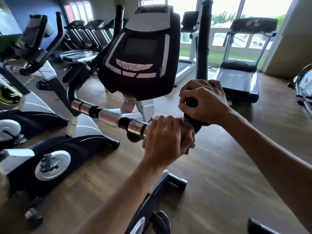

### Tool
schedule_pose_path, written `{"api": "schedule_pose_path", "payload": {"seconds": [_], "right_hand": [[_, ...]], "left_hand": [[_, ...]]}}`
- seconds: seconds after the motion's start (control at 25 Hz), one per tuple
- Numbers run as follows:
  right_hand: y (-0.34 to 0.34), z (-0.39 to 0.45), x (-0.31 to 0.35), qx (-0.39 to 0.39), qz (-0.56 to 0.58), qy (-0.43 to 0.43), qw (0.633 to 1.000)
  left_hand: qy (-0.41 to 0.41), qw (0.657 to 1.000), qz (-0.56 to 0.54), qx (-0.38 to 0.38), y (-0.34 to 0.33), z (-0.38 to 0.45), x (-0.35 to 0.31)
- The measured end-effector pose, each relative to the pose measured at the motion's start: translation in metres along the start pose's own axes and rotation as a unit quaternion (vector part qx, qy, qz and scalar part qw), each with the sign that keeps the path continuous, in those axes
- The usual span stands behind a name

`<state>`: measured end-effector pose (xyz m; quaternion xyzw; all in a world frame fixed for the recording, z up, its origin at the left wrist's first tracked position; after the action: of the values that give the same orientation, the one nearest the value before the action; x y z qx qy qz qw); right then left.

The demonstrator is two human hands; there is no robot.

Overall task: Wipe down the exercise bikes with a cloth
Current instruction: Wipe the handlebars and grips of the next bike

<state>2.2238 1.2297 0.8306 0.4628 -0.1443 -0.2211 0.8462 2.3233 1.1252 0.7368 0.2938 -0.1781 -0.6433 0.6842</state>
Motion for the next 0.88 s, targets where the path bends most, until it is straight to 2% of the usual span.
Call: {"api": "schedule_pose_path", "payload": {"seconds": [0.08, 0.16, 0.28, 0.4, 0.48, 0.6, 0.68, 0.84, 0.88], "right_hand": [[0.000, 0.000, 0.002, -0.010, 0.010, -0.003, 1.000], [-0.001, 0.000, 0.003, -0.020, 0.013, 0.005, 1.000], [-0.003, -0.001, 0.000, -0.029, 0.007, 0.016, 0.999], [-0.006, -0.002, -0.001, -0.030, -0.016, 0.027, 0.999], [-0.007, 0.000, 0.000, -0.032, -0.018, 0.015, 0.999], [-0.007, 0.001, 0.003, -0.027, -0.022, 0.002, 0.999], [-0.007, 0.001, 0.004, -0.022, -0.033, 0.008, 0.999], [-0.007, 0.000, 0.005, -0.025, -0.035, 0.004, 0.999], [-0.007, 0.000, 0.005, -0.025, -0.035, -0.002, 0.999]], "left_hand": [[0.111, 0.993, 0.026, -0.001, 0.001, -0.005, -0.022], [0.159, 0.986, 0.044, 0.004, 0.003, -0.005, -0.037], [0.116, 0.993, 0.013, -0.005, 0.005, -0.007, -0.026], [0.064, 0.997, 0.000, 0.043, 0.009, 0.003, -0.010], [0.104, 0.993, 0.016, 0.048, 0.006, 0.009, -0.013], [0.165, 0.985, 0.050, 0.006, 0.004, -0.003, -0.038], [0.135, 0.990, 0.038, -0.012, 0.001, -0.011, -0.036], [-0.043, 0.999, -0.016, -0.016, 0.005, -0.009, 0.010], [-0.040, 0.999, -0.023, -0.021, 0.005, -0.007, 0.011]]}}
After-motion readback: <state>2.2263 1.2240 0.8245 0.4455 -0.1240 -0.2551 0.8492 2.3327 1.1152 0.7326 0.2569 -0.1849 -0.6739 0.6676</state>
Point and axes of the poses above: each hand's wrist, its own z-axis towards the middle knuckle, its own y-axis out of the back of the hand, x = y × z, the point moved 3 cm from there along z, towards the middle knuckle, and after that the axes turned 9 degrees about y, right-handed, at the moved point
